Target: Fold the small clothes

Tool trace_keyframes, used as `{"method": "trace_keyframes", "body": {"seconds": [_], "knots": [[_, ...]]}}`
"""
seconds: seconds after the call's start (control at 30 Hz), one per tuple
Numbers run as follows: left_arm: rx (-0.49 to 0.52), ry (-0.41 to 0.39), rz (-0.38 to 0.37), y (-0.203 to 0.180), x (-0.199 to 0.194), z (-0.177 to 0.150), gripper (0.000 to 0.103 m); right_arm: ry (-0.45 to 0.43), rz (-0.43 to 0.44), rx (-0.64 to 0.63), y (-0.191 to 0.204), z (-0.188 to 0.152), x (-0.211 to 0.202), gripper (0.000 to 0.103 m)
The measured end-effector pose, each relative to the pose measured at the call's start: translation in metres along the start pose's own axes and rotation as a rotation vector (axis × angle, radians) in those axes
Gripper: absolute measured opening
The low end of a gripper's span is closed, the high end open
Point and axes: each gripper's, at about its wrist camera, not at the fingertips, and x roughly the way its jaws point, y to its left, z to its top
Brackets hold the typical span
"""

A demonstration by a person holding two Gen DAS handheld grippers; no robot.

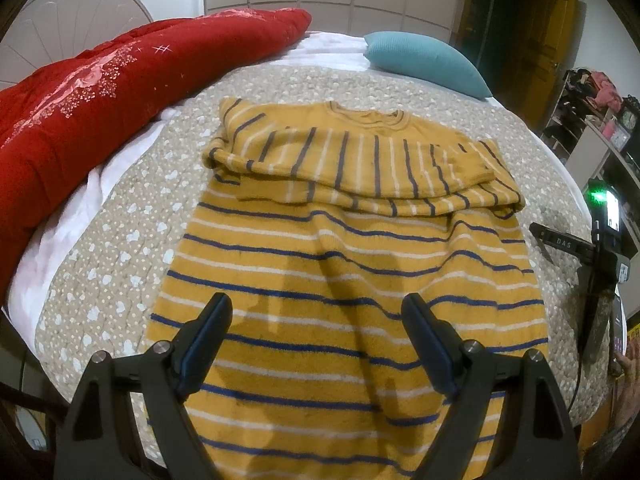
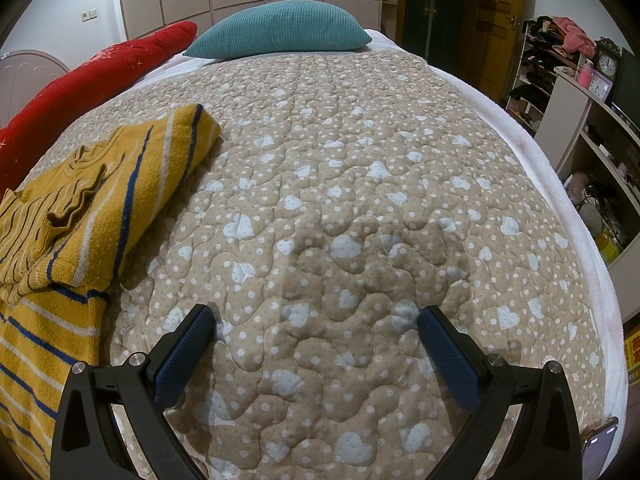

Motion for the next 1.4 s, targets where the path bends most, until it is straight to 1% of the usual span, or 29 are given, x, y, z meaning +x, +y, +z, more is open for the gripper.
{"method": "trace_keyframes", "body": {"seconds": [0.6, 0.8, 1.0, 1.1, 1.2, 1.27, 1.3, 1.33, 1.4], "knots": [[0.002, 0.004, -0.005, -0.002, 0.003, -0.002, 0.086, -0.001, 0.0, 0.0, 0.0, 0.0, 0.0, 0.103], [-0.029, -0.023, -0.002, 0.006, -0.001, 0.0, 0.086, -0.001, 0.0, 0.0, 0.0, 0.0, 0.0, 0.103], [-0.037, -0.069, 0.013, 0.014, -0.007, -0.003, 0.086, -0.001, 0.0, 0.0, 0.0, 0.0, 0.001, 0.103], [-0.048, -0.102, 0.019, 0.02, -0.014, -0.003, 0.086, -0.002, 0.0, 0.0, 0.0, 0.0, 0.0, 0.103], [-0.045, -0.174, 0.064, 0.026, -0.029, -0.004, 0.087, -0.002, 0.0, 0.0, 0.001, 0.0, 0.001, 0.103], [-0.046, -0.255, 0.12, 0.031, -0.044, -0.006, 0.098, -0.002, 0.0, 0.0, 0.0, 0.0, 0.0, 0.103], [-0.048, -0.31, 0.157, 0.034, -0.052, -0.008, 0.1, -0.002, 0.0, 0.0, 0.0, 0.0, 0.0, 0.103], [-0.048, -0.349, 0.177, 0.035, -0.059, -0.008, 0.103, -0.003, 0.0, 0.0, 0.0, 0.0, 0.0, 0.103], [-0.047, -0.411, 0.188, 0.038, -0.069, -0.008, 0.103, -0.002, 0.0, 0.0, 0.0, 0.0, 0.0, 0.103]]}}
